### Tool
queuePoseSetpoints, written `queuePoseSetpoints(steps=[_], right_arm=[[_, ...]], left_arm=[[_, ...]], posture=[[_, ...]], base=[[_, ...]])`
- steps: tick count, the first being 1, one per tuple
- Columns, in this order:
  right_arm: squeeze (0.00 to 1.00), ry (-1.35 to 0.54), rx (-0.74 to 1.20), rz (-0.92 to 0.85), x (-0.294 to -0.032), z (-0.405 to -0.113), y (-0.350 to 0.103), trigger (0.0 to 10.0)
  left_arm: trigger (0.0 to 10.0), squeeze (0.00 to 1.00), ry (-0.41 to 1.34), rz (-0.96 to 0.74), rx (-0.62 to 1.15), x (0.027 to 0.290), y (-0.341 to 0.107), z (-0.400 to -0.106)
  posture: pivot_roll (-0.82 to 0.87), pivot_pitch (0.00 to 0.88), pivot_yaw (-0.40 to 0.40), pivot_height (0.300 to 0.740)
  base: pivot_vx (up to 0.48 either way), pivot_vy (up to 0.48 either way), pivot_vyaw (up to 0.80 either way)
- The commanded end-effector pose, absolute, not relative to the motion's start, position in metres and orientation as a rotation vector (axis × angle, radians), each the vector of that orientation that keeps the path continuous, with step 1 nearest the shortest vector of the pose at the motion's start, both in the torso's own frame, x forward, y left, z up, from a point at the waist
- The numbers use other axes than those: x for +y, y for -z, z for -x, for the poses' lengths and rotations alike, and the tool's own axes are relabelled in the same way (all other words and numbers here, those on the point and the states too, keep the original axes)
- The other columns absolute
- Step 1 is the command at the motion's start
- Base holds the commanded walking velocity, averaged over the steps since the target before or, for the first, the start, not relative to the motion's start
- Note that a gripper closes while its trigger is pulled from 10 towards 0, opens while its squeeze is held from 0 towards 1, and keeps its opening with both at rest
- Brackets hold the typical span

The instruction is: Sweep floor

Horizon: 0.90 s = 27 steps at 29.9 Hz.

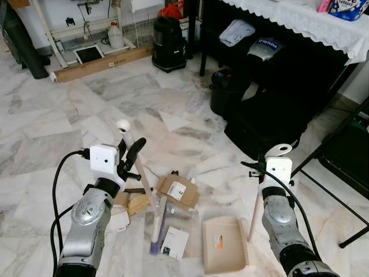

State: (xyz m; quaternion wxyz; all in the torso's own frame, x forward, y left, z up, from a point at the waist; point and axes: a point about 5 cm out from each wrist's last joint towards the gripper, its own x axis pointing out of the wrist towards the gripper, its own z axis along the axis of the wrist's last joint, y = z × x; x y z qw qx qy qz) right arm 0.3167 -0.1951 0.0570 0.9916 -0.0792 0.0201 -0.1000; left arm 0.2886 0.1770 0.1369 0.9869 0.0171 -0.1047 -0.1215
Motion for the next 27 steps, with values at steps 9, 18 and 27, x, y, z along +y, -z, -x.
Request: queuePoseSetpoints(steps=[9, 18, 27], right_arm=[[0.00, 0.216, 0.017, 0.148, -0.199, -0.321, -0.063, 10.0], [0.00, 0.202, -0.062, 0.139, -0.195, -0.327, -0.076, 10.0], [0.00, 0.146, 0.198, 0.170, -0.187, -0.322, -0.043, 10.0]], left_arm=[[10.0, 0.00, 0.196, -0.082, -0.252, 0.188, -0.141, -0.284], [10.0, 0.00, 0.188, -0.093, -0.257, 0.189, -0.141, -0.285], [10.0, 0.00, 0.204, -0.117, -0.248, 0.186, -0.137, -0.284]], posture=[[0.02, 0.115, -0.046, 0.740], [0.02, 0.113, -0.046, 0.740], [0.03, 0.112, -0.048, 0.740]], base=[[0.000, 0.000, 0.00], [0.000, 0.000, 0.00], [0.000, 0.000, 0.00]])
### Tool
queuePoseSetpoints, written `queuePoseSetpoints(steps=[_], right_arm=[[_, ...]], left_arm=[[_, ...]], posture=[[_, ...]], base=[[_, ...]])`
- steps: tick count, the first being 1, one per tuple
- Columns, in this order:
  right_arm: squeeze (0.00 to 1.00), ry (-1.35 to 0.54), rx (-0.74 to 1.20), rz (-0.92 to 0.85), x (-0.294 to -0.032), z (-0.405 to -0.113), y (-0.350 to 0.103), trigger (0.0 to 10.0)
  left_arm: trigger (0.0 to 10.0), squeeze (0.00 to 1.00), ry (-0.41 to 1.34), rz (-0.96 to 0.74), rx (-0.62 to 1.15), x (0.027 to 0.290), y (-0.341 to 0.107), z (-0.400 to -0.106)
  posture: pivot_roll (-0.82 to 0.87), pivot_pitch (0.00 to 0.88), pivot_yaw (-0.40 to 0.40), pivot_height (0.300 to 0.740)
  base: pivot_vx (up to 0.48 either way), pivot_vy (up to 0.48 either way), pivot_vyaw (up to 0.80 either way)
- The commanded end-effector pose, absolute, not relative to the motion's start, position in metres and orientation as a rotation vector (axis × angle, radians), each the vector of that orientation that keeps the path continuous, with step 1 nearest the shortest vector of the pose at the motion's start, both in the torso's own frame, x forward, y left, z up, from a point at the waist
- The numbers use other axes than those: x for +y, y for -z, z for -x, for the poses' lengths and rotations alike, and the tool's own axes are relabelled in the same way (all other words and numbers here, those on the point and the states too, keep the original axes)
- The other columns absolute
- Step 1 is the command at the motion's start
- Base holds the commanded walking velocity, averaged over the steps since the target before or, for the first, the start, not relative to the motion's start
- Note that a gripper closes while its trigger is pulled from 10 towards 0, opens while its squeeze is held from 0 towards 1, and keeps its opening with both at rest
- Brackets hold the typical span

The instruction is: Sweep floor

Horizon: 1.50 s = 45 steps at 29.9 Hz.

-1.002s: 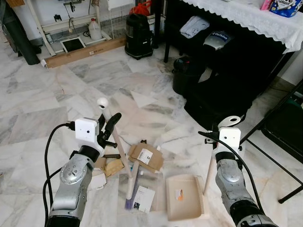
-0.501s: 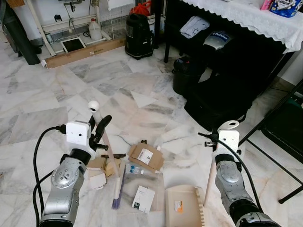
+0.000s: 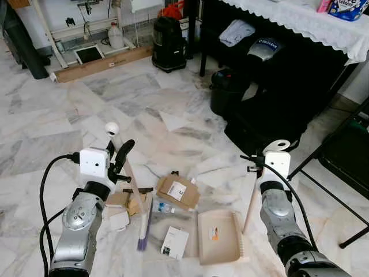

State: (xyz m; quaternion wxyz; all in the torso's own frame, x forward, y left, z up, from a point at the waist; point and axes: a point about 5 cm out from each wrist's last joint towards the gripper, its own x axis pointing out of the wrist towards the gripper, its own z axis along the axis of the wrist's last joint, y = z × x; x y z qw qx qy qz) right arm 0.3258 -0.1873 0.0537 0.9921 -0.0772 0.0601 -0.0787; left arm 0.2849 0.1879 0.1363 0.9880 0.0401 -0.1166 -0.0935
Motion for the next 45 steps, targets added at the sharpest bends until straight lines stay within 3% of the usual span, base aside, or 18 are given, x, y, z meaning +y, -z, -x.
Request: queuePoseSetpoints(steps=[1, 12, 17, 31, 45], right_arm=[[0.00, 0.145, 0.202, 0.172, -0.187, -0.321, -0.042, 10.0], [0.00, 0.128, 0.266, 0.177, -0.183, -0.317, -0.031, 10.0], [0.00, 0.111, 0.305, 0.178, -0.178, -0.314, -0.025, 10.0], [0.00, 0.060, 0.340, 0.179, -0.167, -0.310, -0.019, 10.0], [0.00, 0.058, 0.339, 0.179, -0.168, -0.311, -0.020, 10.0]], left_arm=[[10.0, 0.00, 0.206, -0.118, -0.246, 0.186, -0.136, -0.283], [10.0, 0.00, 0.256, -0.125, -0.166, 0.188, -0.125, -0.276], [10.0, 0.00, 0.202, -0.142, -0.120, 0.198, -0.110, -0.272], [10.0, 0.00, 0.268, -0.109, 0.020, 0.187, -0.082, -0.265], [10.0, 0.00, 0.253, 0.156, 0.130, 0.184, -0.074, -0.277]], posture=[[0.03, 0.112, -0.048, 0.740], [0.04, 0.107, -0.043, 0.740], [0.04, 0.104, -0.038, 0.740], [0.04, 0.103, -0.037, 0.740], [0.03, 0.109, -0.039, 0.740]], base=[[0.000, 0.000, 0.00], [0.000, 0.000, 0.00], [0.000, 0.000, 0.00], [0.000, 0.000, 0.00], [0.000, 0.000, 0.00]])
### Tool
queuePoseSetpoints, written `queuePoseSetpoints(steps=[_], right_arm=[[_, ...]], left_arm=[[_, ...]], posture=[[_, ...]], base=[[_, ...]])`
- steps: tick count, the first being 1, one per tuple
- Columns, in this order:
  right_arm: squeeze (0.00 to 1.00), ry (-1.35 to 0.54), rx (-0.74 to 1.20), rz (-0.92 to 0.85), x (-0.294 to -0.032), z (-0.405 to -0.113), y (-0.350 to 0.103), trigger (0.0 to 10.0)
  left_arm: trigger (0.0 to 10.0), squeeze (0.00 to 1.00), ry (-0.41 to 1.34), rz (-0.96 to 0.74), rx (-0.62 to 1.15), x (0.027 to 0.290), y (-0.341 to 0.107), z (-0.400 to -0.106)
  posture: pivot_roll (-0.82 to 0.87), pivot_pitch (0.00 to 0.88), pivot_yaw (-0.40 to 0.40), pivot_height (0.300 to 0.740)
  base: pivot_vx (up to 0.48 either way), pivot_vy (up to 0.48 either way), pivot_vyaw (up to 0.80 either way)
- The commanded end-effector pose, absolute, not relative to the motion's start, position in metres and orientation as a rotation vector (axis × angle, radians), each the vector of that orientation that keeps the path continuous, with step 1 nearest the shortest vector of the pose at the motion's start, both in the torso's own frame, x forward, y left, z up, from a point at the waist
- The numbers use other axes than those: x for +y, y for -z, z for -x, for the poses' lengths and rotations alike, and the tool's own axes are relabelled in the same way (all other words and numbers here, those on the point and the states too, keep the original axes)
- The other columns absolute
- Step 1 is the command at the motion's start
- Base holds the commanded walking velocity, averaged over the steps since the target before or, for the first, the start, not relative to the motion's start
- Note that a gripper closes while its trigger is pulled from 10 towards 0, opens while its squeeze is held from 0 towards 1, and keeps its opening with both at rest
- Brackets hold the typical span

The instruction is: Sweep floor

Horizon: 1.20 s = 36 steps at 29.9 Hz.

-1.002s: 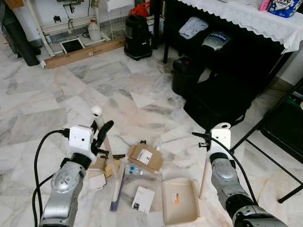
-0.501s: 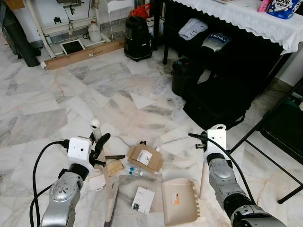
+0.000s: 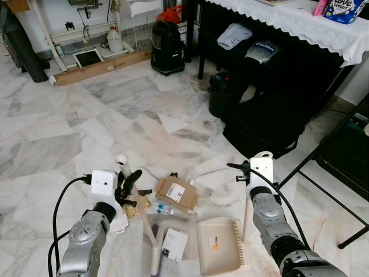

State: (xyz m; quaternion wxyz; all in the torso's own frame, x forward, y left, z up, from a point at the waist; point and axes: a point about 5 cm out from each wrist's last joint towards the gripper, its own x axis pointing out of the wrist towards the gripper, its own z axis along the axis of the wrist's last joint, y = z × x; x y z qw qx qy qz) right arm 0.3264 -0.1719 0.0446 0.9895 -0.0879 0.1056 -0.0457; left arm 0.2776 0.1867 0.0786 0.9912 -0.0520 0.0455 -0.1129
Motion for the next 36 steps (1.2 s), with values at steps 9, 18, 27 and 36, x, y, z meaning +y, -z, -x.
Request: queuePoseSetpoints(steps=[9, 18, 27, 36], right_arm=[[0.00, 0.058, 0.340, 0.178, -0.168, -0.311, -0.020, 10.0], [0.00, 0.057, 0.337, 0.176, -0.168, -0.312, -0.021, 10.0], [0.00, 0.076, 0.274, 0.161, -0.170, -0.316, -0.029, 10.0], [0.00, 0.077, 0.252, 0.159, -0.171, -0.317, -0.033, 10.0]], left_arm=[[10.0, 0.00, 0.298, 0.424, 0.090, 0.175, -0.095, -0.287], [10.0, 0.00, 0.331, 0.561, 0.021, 0.173, -0.118, -0.293], [10.0, 0.00, 0.273, 0.427, -0.119, 0.178, -0.141, -0.295], [10.0, 0.00, 0.183, 0.347, -0.262, 0.184, -0.164, -0.296]], posture=[[0.03, 0.111, -0.038, 0.740], [0.03, 0.114, -0.036, 0.740], [0.03, 0.114, -0.034, 0.740], [0.03, 0.113, -0.034, 0.740]], base=[[0.000, 0.000, 0.00], [0.000, 0.000, 0.00], [0.000, 0.000, 0.00], [0.000, 0.000, 0.00]])
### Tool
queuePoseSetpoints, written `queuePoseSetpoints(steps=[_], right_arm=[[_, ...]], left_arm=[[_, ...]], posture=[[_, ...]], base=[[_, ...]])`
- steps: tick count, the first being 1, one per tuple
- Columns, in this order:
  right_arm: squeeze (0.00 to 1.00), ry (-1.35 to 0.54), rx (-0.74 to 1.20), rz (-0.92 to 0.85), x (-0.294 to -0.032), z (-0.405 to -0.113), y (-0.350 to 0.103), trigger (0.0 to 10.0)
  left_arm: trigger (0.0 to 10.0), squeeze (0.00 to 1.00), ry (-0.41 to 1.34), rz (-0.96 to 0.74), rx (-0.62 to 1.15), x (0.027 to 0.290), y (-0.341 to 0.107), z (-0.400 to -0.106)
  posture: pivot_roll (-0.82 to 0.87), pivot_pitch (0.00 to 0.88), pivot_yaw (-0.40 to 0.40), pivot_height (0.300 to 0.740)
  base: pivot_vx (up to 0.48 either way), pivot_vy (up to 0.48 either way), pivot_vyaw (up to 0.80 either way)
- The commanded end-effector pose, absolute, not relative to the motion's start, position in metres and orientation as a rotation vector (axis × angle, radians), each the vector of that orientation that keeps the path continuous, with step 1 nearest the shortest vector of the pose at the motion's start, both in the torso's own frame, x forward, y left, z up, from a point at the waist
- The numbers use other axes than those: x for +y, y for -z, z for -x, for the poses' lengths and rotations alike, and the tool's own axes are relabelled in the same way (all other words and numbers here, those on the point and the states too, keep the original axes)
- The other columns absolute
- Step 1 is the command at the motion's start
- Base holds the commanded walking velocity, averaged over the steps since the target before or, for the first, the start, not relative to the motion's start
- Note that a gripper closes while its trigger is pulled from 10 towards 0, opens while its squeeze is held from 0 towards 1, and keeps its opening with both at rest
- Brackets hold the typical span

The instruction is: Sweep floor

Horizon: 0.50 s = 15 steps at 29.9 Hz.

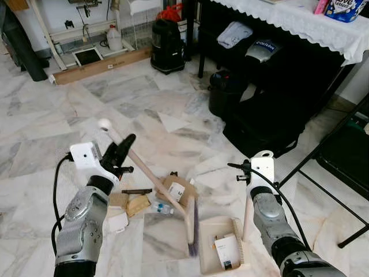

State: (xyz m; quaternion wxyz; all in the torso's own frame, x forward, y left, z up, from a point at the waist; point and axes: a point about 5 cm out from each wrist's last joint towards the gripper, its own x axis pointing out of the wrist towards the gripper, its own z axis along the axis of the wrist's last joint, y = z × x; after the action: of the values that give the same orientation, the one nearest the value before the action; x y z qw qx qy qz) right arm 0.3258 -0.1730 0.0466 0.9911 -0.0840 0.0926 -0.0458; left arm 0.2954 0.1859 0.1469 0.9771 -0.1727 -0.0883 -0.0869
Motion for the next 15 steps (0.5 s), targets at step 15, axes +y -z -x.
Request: queuePoseSetpoints(steps=[15], right_arm=[[0.00, 0.080, 0.170, 0.119, -0.172, -0.318, -0.041, 10.0]], left_arm=[[10.0, 0.00, 0.090, 0.201, -0.376, 0.186, -0.184, -0.301]], posture=[[0.03, 0.105, -0.036, 0.740]], base=[[0.000, 0.000, 0.00]])
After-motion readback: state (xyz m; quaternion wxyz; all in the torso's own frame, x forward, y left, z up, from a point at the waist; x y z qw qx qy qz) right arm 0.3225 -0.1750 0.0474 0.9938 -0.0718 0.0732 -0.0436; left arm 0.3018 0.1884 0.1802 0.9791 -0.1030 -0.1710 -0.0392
